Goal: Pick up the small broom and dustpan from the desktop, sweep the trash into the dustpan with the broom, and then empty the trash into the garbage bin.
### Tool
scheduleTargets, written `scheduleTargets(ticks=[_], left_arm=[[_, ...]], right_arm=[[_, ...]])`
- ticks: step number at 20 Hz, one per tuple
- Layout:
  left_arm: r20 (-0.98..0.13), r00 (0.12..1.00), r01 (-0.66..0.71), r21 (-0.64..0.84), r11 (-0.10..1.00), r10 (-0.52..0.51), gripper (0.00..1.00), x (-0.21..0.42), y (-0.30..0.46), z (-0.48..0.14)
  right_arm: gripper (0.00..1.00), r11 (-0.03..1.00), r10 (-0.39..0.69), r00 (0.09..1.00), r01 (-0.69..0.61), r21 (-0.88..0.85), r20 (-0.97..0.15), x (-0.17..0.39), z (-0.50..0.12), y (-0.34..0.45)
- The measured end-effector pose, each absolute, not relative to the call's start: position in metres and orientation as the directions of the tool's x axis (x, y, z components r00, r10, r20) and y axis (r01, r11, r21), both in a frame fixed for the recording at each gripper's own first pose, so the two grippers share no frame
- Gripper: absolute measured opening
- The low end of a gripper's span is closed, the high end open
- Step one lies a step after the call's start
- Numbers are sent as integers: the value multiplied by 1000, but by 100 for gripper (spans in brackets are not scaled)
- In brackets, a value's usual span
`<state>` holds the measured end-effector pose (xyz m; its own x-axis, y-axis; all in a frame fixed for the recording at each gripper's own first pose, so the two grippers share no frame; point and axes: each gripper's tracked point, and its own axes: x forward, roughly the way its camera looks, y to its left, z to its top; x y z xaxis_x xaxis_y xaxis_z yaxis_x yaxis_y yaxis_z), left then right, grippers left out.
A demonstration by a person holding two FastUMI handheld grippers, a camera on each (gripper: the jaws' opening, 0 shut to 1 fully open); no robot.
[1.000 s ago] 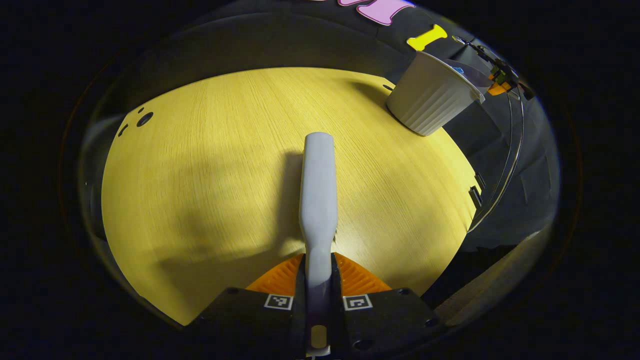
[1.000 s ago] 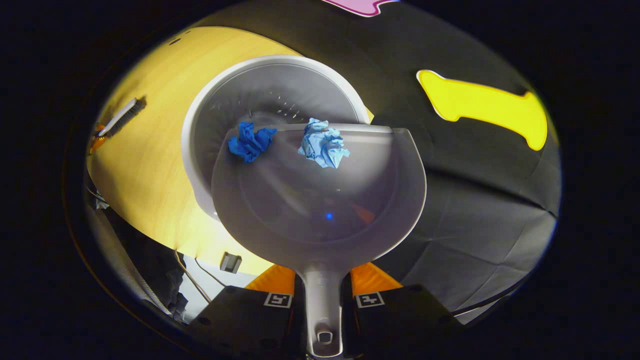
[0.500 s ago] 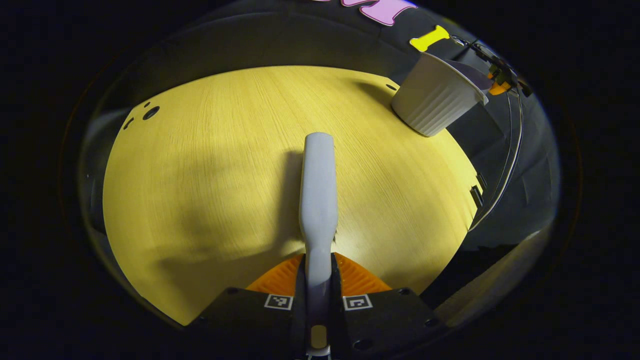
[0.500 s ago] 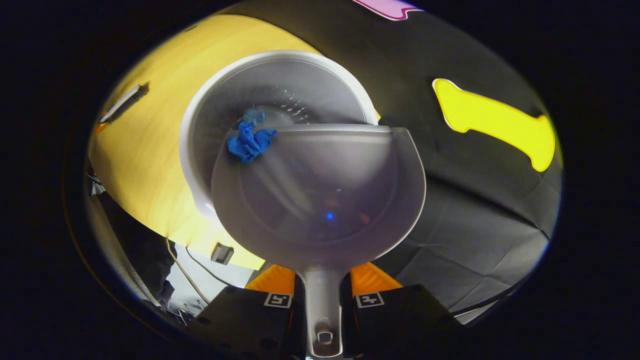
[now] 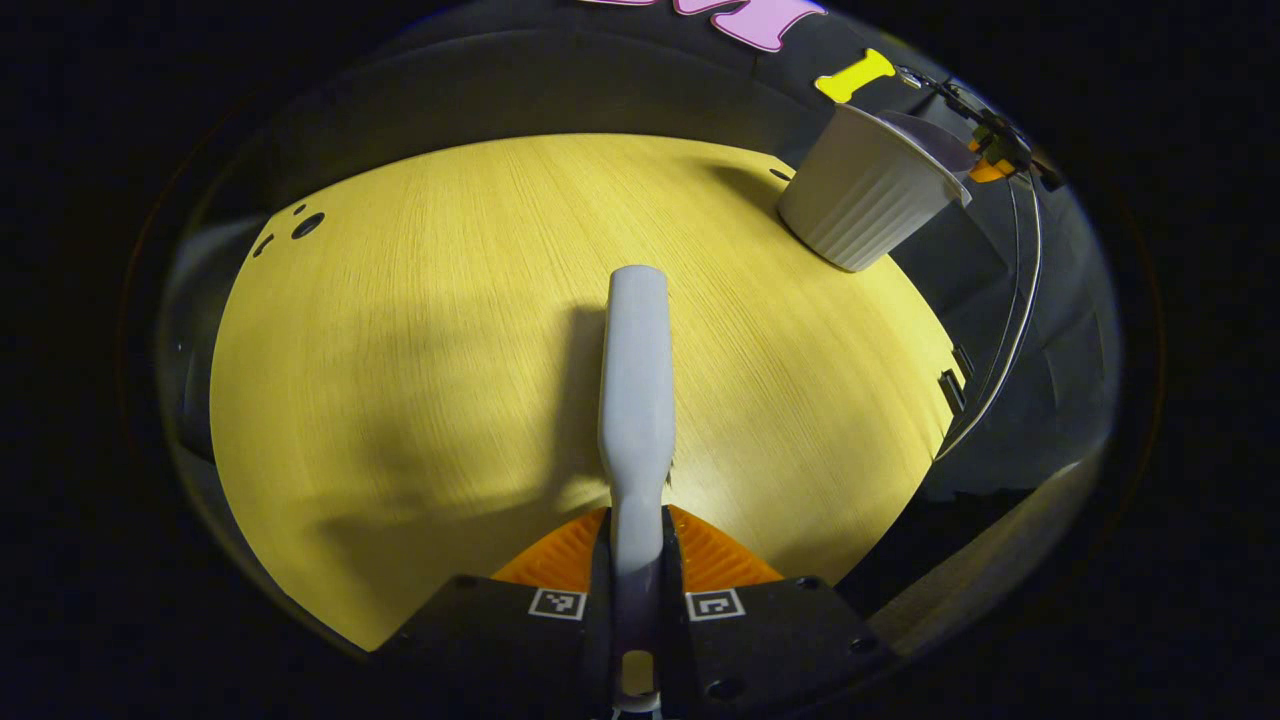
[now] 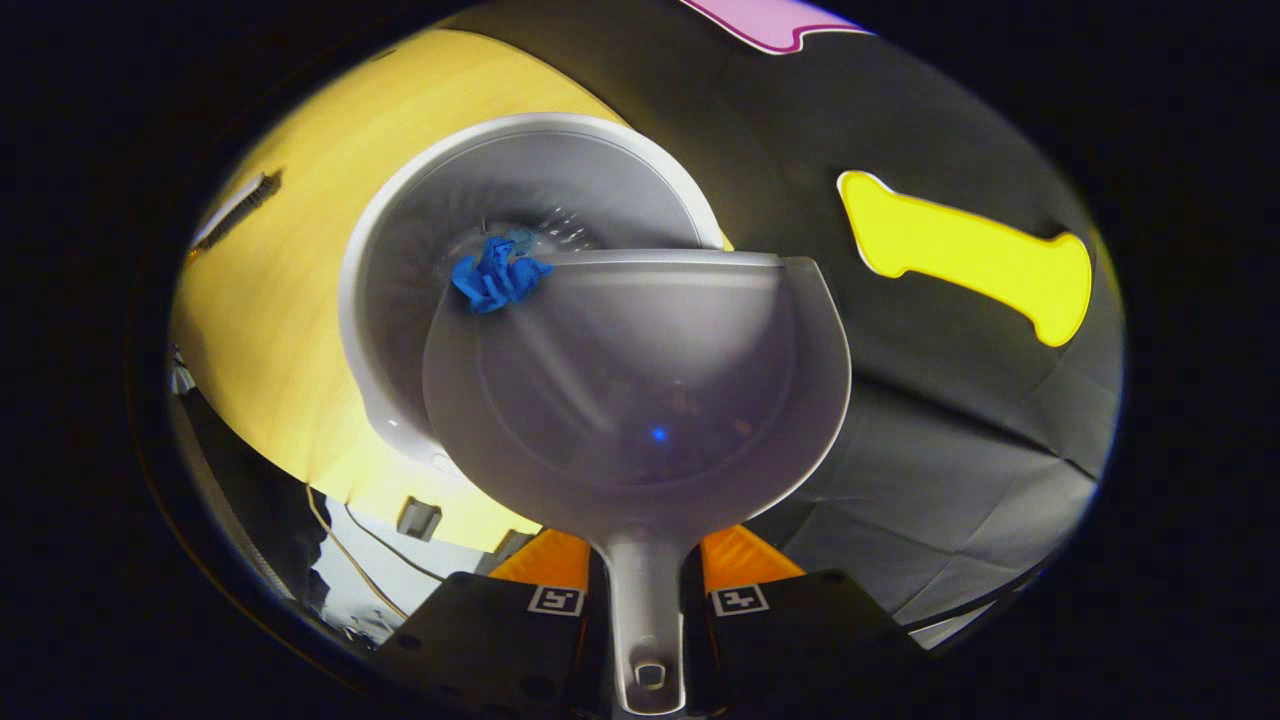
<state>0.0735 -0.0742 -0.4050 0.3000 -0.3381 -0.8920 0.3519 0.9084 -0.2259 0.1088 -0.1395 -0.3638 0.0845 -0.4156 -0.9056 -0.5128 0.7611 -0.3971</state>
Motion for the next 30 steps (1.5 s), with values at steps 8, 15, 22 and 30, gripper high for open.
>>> scheduleTargets(ticks=[8,15,22,30], left_arm=[[-893,305,347,-219,912,-330,22,75,-74,-405],[-898,305,348,-207,914,-319,22,77,-73,-405],[-901,304,371,-188,910,-310,22,81,-71,-398],[-900,307,382,-181,906,-310,22,85,-71,-393]], right_arm=[[31,787,-396,105,-472,-397,-912,106,-364,-142],[31,940,-246,269,-166,-297,-931,107,-344,-133],[31,986,-138,461,-19,-165,-876,113,-307,-100],[36,999,2,601,-27,-18,-799,99,-261,-30]])
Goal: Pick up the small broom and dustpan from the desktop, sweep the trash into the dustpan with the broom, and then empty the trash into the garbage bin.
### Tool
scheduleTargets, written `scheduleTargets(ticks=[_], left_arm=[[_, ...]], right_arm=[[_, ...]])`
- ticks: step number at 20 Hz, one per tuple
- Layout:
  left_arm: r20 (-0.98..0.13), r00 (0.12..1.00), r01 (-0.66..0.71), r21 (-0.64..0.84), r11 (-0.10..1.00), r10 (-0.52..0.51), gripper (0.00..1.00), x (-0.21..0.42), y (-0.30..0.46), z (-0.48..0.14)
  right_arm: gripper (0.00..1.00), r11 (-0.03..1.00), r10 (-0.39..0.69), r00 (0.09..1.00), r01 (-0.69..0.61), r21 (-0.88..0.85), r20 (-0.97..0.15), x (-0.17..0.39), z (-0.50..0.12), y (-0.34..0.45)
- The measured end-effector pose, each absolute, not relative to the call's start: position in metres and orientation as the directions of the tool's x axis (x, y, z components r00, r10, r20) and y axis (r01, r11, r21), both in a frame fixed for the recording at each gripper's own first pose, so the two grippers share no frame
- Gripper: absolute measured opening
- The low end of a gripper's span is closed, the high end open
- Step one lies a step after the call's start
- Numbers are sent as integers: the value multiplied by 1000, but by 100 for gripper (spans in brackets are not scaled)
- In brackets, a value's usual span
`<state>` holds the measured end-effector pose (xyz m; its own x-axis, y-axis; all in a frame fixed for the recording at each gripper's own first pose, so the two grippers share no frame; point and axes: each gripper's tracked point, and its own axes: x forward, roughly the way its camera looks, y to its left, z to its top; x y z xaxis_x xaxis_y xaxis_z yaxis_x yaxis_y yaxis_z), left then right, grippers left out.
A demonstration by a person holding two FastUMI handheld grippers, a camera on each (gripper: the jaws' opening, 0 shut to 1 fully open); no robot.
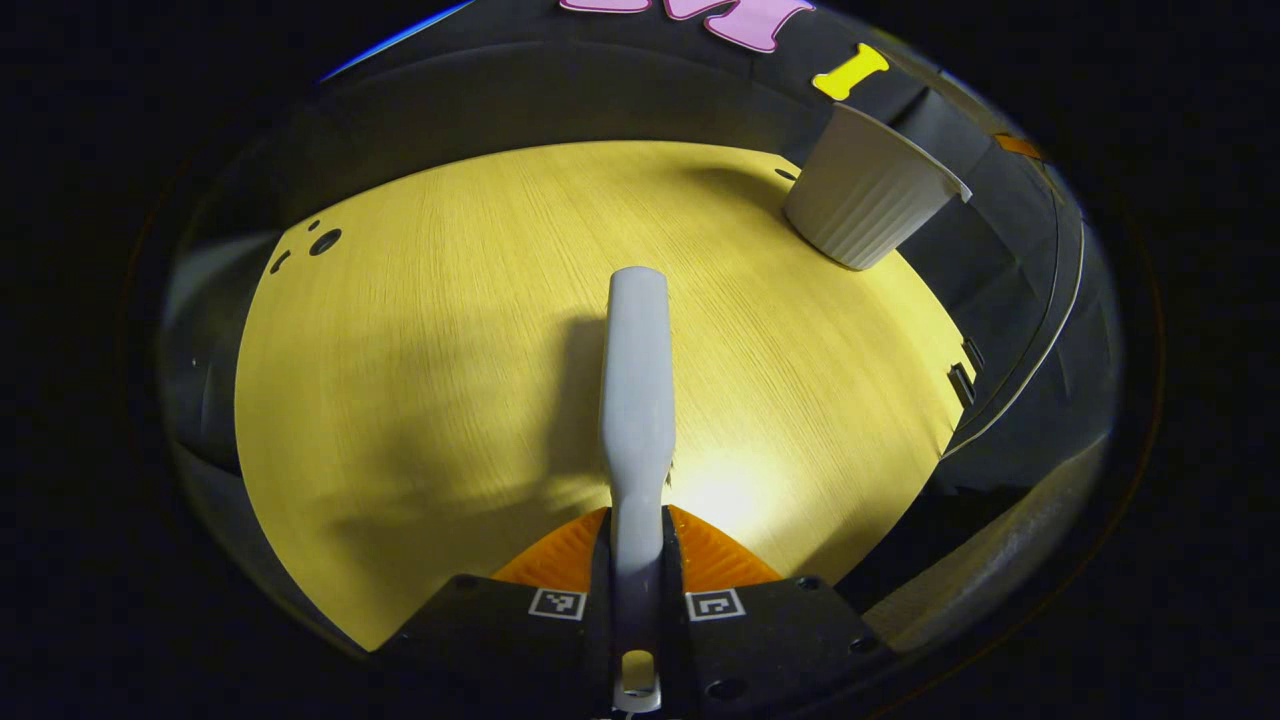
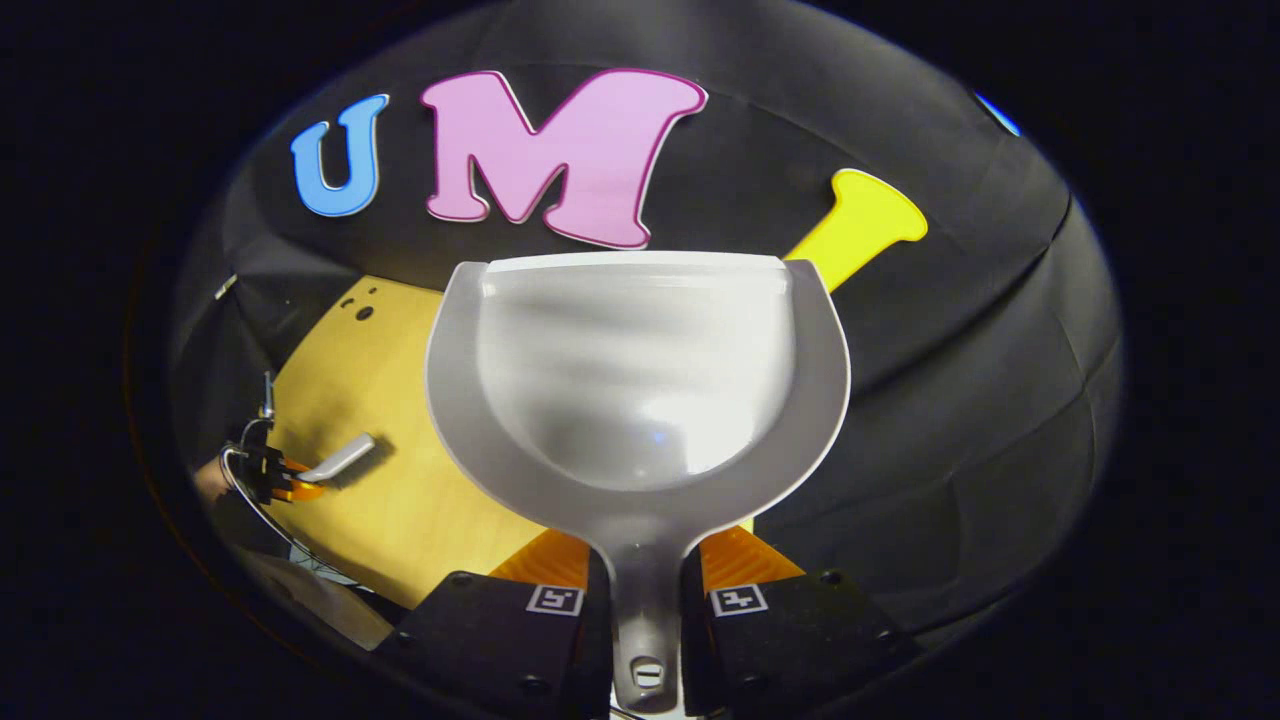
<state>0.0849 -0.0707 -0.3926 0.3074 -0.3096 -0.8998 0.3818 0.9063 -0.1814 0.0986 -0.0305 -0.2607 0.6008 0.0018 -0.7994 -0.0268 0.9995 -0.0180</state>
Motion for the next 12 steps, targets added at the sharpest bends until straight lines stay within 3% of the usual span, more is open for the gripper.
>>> scheduleTargets(ticks=[1,6,12], left_arm=[[-900,308,379,-180,908,-307,25,85,-70,-392],[-899,328,349,-169,922,-290,22,83,-66,-391],[-899,348,312,-157,937,-266,22,79,-57,-387]], right_arm=[[31,1000,23,612,-31,5,-790,96,-259,-22],[31,991,131,609,-100,88,-782,66,-266,36],[31,970,226,496,-196,145,-839,21,-318,96]])
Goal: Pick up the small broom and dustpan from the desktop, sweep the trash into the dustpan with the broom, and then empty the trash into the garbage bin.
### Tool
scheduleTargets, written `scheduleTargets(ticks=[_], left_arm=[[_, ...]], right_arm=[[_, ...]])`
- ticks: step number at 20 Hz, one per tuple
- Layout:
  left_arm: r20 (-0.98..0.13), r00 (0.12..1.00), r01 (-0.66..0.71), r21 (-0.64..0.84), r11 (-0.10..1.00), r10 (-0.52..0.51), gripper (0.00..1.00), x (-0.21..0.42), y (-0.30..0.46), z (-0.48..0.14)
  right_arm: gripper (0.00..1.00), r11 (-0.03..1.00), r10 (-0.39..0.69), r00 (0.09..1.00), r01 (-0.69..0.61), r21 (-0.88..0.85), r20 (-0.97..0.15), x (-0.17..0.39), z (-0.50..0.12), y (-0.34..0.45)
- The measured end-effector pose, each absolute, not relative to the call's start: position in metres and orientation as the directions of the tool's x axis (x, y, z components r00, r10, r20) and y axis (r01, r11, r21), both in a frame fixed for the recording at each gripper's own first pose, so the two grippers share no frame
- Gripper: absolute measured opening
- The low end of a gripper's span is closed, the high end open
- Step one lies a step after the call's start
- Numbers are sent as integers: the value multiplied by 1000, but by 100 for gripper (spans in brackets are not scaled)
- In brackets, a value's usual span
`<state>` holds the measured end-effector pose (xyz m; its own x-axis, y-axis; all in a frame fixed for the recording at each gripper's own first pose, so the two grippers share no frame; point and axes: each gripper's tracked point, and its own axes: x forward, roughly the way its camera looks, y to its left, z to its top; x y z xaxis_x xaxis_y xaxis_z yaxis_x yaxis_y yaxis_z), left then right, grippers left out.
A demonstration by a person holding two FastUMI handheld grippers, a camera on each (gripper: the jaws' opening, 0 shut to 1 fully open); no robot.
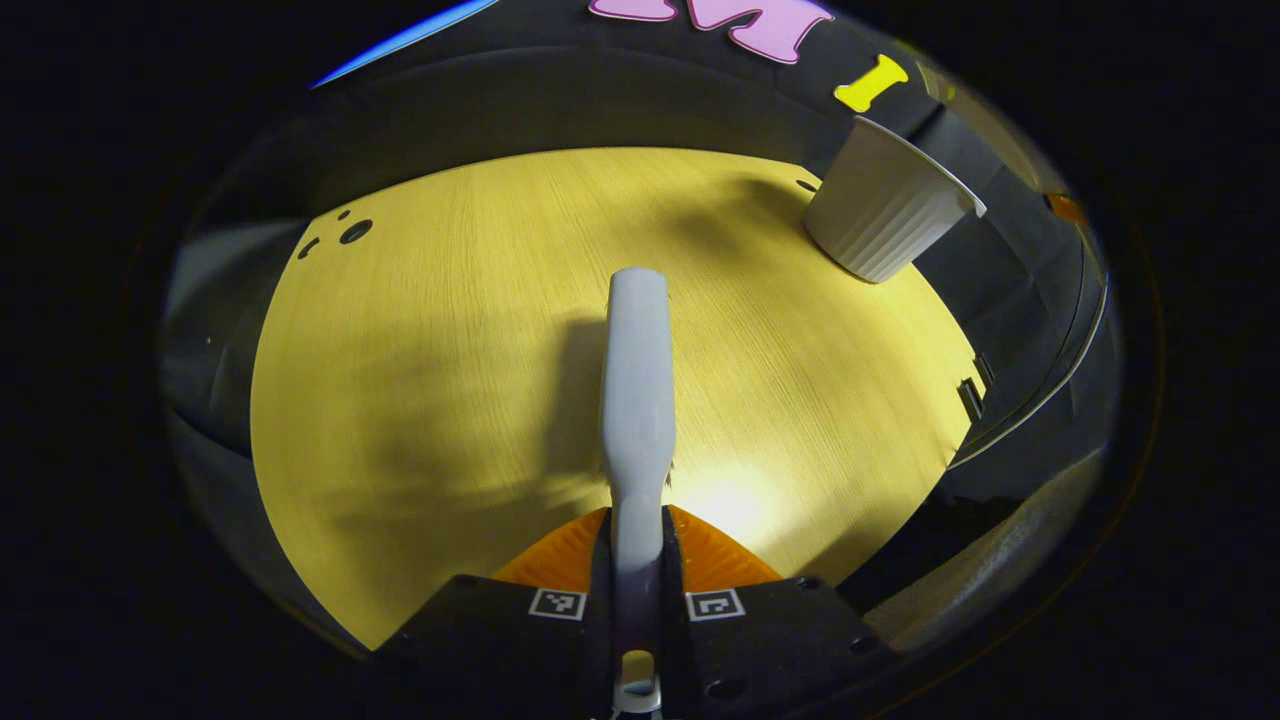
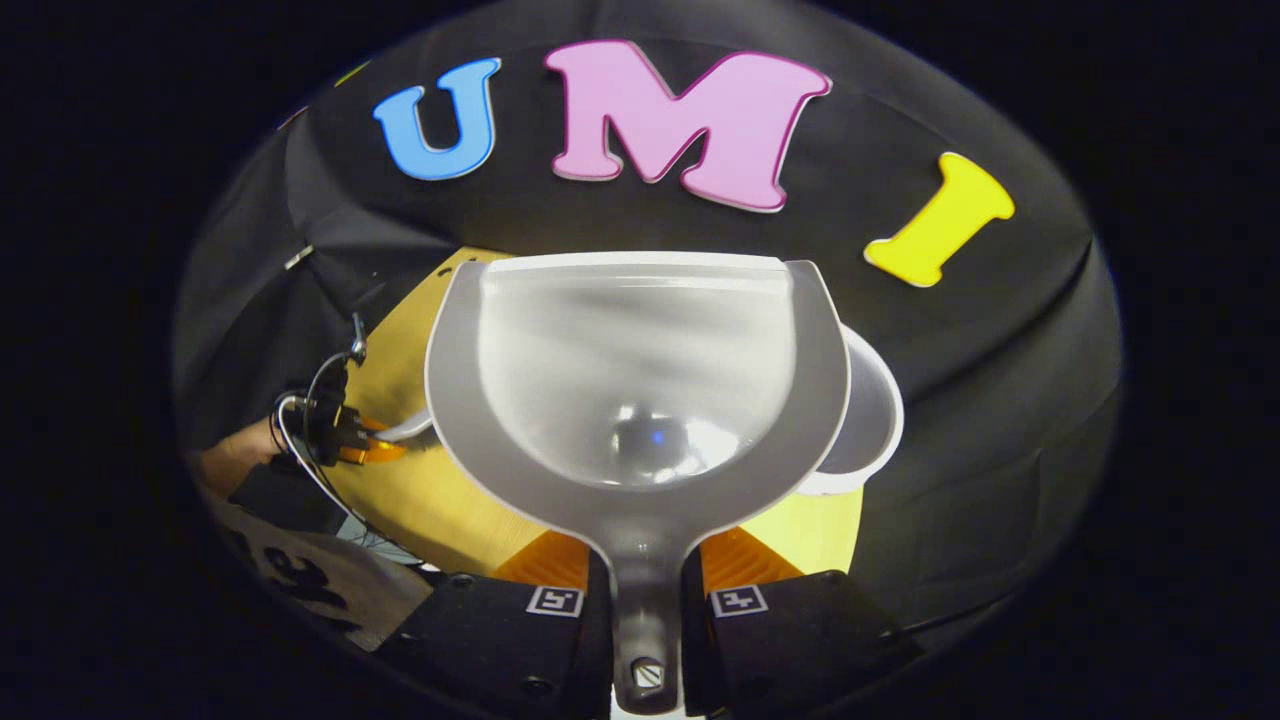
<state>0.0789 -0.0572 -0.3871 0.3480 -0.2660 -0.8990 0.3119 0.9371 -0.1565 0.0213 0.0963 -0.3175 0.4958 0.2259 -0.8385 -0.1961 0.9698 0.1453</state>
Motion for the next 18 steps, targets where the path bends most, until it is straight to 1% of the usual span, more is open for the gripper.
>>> scheduleTargets(ticks=[3,4,5,8,12,18], left_arm=[[-899,351,287,-161,944,-260,22,76,-56,-387],[-900,352,283,-159,946,-257,25,75,-55,-387],[-901,354,281,-154,947,-251,22,75,-55,-386],[-903,358,275,-143,951,-239,22,75,-57,-386],[-907,362,269,-119,956,-215,22,75,-57,-386],[-912,375,256,-71,964,-167,22,87,-57,-391]], right_arm=[[31,954,276,425,-231,192,-862,-1,-345,127],[27,948,290,404,-245,203,-867,-7,-355,137],[31,943,301,387,-256,212,-872,-11,-366,147],[31,931,322,332,-280,234,-886,-21,-400,169],[31,934,278,276,-300,193,-920,-26,-454,185],[31,940,245,223,-293,175,-944,-29,-521,197]])
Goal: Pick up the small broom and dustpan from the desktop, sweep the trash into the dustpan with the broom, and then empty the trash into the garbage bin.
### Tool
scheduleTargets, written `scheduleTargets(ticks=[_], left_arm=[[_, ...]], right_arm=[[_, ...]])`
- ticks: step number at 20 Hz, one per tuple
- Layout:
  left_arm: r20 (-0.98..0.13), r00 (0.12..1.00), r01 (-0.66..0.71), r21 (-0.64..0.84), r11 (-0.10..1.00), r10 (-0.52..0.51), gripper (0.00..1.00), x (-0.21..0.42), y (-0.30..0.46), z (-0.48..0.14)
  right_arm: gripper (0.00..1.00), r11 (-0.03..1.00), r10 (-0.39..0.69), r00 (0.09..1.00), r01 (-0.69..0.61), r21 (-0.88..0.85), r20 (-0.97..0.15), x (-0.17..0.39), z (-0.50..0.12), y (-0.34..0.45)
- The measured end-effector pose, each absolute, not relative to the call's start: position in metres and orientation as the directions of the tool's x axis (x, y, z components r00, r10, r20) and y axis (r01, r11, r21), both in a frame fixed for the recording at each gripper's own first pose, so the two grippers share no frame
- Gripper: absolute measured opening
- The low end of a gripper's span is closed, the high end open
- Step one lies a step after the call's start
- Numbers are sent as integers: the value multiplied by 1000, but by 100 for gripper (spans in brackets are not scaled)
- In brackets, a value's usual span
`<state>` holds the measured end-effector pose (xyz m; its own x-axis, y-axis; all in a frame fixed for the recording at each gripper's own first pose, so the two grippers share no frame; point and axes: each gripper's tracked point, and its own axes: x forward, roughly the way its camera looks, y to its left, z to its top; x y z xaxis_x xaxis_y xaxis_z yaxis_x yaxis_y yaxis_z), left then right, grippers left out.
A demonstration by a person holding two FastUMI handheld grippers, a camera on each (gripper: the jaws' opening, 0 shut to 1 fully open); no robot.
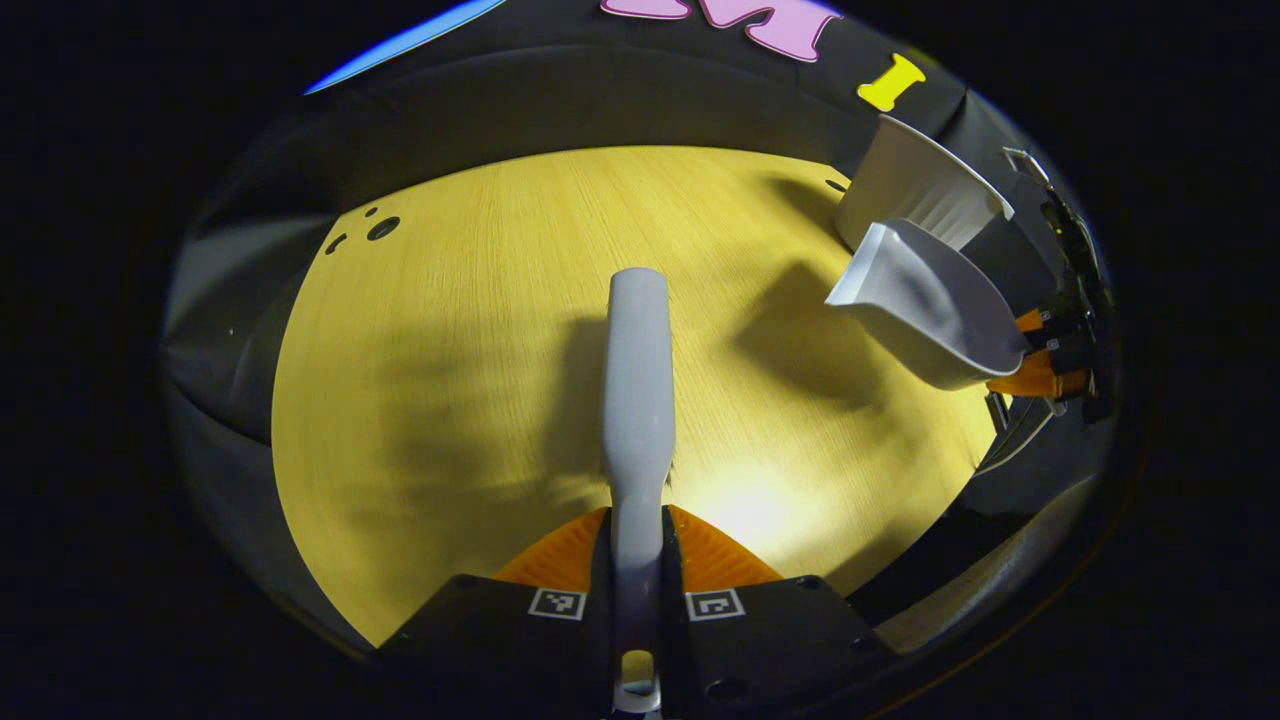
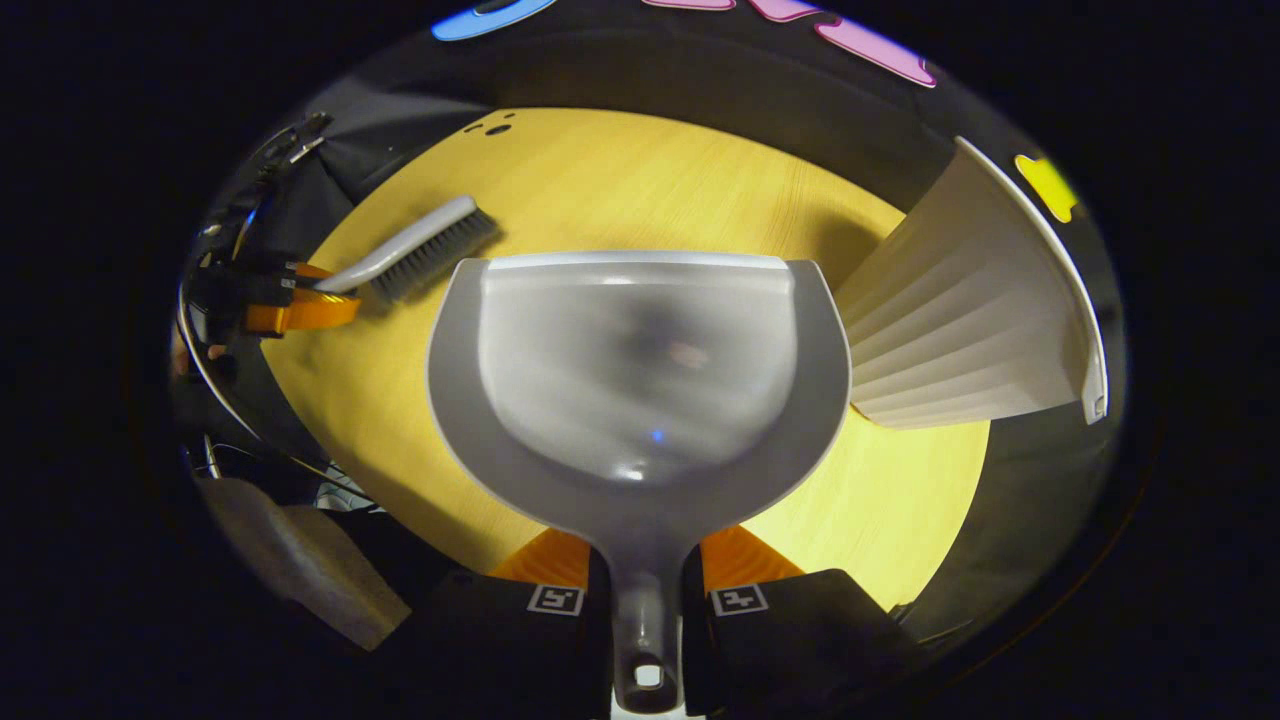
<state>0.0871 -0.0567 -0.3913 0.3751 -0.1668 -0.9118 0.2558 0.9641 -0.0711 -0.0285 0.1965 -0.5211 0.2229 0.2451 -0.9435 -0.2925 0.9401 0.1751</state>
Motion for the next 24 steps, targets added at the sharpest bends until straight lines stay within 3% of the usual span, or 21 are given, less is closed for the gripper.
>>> scheduleTargets(ticks=[10,24], left_arm=[[-920,386,255,33,966,-71,22,109,-55,-404],[-932,357,283,53,958,-54,25,119,-59,-411]], right_arm=[[31,947,239,197,-265,183,-951,-43,-551,205],[34,949,225,157,-258,180,-962,-44,-559,205]])
